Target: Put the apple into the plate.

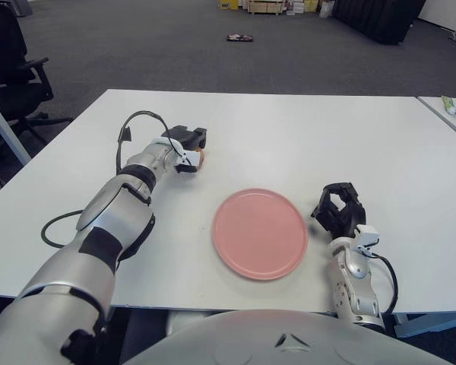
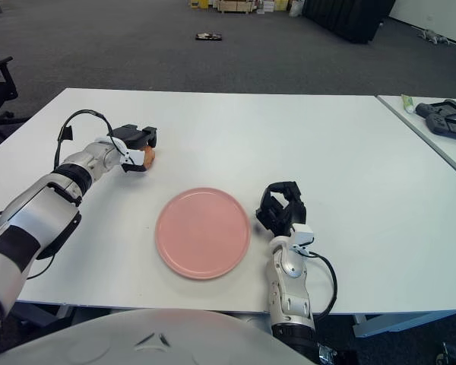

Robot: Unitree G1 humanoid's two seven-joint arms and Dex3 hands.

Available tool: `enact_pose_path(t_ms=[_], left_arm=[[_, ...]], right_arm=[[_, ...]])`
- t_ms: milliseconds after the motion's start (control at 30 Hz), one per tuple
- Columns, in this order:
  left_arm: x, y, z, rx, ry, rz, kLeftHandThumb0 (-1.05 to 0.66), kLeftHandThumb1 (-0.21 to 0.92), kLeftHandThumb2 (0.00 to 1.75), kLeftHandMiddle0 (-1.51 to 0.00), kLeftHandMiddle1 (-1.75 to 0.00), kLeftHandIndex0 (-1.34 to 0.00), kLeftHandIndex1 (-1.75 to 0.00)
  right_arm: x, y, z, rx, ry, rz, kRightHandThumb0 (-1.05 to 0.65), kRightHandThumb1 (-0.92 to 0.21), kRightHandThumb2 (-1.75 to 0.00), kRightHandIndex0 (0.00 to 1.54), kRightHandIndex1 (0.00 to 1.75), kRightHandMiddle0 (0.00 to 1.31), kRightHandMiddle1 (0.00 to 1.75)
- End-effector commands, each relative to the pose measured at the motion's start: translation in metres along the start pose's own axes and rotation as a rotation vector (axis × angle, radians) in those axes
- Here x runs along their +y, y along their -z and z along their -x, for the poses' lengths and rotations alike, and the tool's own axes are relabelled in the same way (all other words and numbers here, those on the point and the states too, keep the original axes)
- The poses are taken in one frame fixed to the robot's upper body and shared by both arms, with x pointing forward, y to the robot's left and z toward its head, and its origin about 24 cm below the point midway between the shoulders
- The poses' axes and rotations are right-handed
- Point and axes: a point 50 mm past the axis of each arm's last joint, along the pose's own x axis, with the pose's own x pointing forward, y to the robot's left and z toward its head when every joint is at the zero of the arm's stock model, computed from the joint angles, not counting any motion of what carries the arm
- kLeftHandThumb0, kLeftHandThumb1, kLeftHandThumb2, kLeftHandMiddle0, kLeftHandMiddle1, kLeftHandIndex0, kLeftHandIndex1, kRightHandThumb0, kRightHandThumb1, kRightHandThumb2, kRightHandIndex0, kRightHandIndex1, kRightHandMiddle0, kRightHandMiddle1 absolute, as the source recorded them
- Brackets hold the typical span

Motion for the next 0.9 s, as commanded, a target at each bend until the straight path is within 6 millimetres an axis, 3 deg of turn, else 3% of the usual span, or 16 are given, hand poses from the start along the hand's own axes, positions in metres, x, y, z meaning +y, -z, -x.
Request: enact_pose_path(t_ms=[0,333,867], left_arm=[[-0.0043,0.0069,0.0023,0.042,-0.014,0.025,-0.32,0.33,1.09,-1.00,-1.75,-0.67,-1.75],[-0.0046,0.0093,0.0038,0.056,-0.077,0.075,-0.20,0.35,1.23,-1.12,-1.75,-0.85,-1.75],[-0.0045,0.0113,0.0045,0.066,-0.075,0.184,-0.11,0.32,1.35,-1.26,-1.75,-1.01,-1.75]], right_arm=[[-0.0018,0.0114,0.0044,0.060,0.032,-0.027,-0.41,-0.54,-1.04,0.97,1.75,0.44,1.75],[-0.0035,0.0116,0.0044,0.059,0.027,-0.035,-0.41,-0.54,-1.05,0.97,1.75,0.44,1.75],[-0.0039,0.0118,0.0039,0.059,0.024,-0.011,-0.41,-0.54,-1.05,0.98,1.75,0.44,1.75]])
